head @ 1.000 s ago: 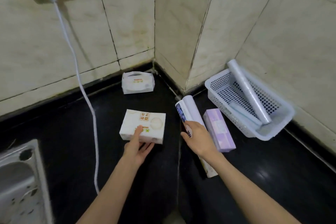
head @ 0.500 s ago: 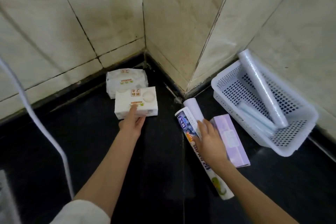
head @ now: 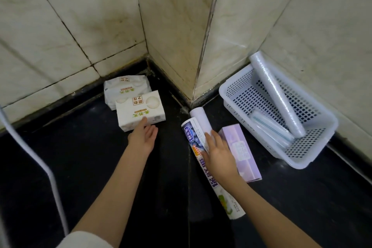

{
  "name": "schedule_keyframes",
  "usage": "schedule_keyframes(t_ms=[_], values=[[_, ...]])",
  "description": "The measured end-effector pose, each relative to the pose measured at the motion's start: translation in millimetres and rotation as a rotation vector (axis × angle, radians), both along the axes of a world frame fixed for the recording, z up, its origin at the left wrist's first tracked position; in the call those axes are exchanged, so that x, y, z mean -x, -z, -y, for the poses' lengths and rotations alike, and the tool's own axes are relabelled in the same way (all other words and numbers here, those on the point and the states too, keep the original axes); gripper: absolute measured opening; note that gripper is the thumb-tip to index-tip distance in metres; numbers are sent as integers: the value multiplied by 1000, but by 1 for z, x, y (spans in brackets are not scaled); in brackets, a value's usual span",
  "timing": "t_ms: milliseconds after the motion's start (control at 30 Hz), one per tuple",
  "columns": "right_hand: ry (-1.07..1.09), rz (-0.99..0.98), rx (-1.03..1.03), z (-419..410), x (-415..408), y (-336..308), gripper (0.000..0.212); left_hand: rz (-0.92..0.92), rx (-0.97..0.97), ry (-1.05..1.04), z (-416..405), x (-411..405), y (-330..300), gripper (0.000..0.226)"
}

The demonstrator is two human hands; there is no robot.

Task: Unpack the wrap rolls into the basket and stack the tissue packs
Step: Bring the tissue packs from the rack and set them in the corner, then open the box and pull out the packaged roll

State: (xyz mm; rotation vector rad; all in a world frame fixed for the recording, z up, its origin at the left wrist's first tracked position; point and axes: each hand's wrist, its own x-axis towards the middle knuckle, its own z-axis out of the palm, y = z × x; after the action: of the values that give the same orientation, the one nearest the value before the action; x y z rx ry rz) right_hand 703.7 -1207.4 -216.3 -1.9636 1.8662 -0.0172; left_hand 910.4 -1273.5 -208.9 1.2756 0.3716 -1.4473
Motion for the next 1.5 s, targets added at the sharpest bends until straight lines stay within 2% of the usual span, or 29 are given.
schedule_keyframes(t_ms=[67,133,200,267,367,500,600,733,833,967,1067,1133,1200,1367,1433,1500], values=[[10,49,-4,-2,2,-2,57,68,35,156,-17,15,-3,50],[22,122,4,-7,7,-5,55,212,74,408,-37,34,-4,45],[13,186,57,-15,15,-11,47,486,138,741,-55,54,-1,40],[21,237,178,-26,27,-15,36,823,285,1016,-68,72,4,38],[120,178,320,-39,52,-14,32,1120,543,1170,-80,97,8,41],[298,47,80,-48,76,-6,59,1385,705,1347,-87,119,14,51],[350,123,5,-49,79,0,68,1528,703,1547,-87,126,20,56],[375,224,78,-53,84,-2,70,1531,646,1646,-83,128,17,57],[370,306,120,-65,92,-8,77,1431,622,1664,-80,129,13,52],[334,385,188,-85,102,-18,80,1053,617,1437,-76,134,-6,24],[305,431,249,-99,104,-27,73,675,491,1266,-78,135,-27,24],[271,429,277,-108,103,-32,66,579,488,1217,-80,133,-32,26],[234,380,318,-117,102,-35,60,599,545,1243,-85,132,-36,30],[214,314,413,-134,97,-41,56,819,669,1296,-98,123,-55,53],[201,317,410,-133,93,-46,55,843,728,1302,-104,121,-62,60],[185,365,377,-131,90,-53,62,831,793,1336,-115,120,-67,63]])
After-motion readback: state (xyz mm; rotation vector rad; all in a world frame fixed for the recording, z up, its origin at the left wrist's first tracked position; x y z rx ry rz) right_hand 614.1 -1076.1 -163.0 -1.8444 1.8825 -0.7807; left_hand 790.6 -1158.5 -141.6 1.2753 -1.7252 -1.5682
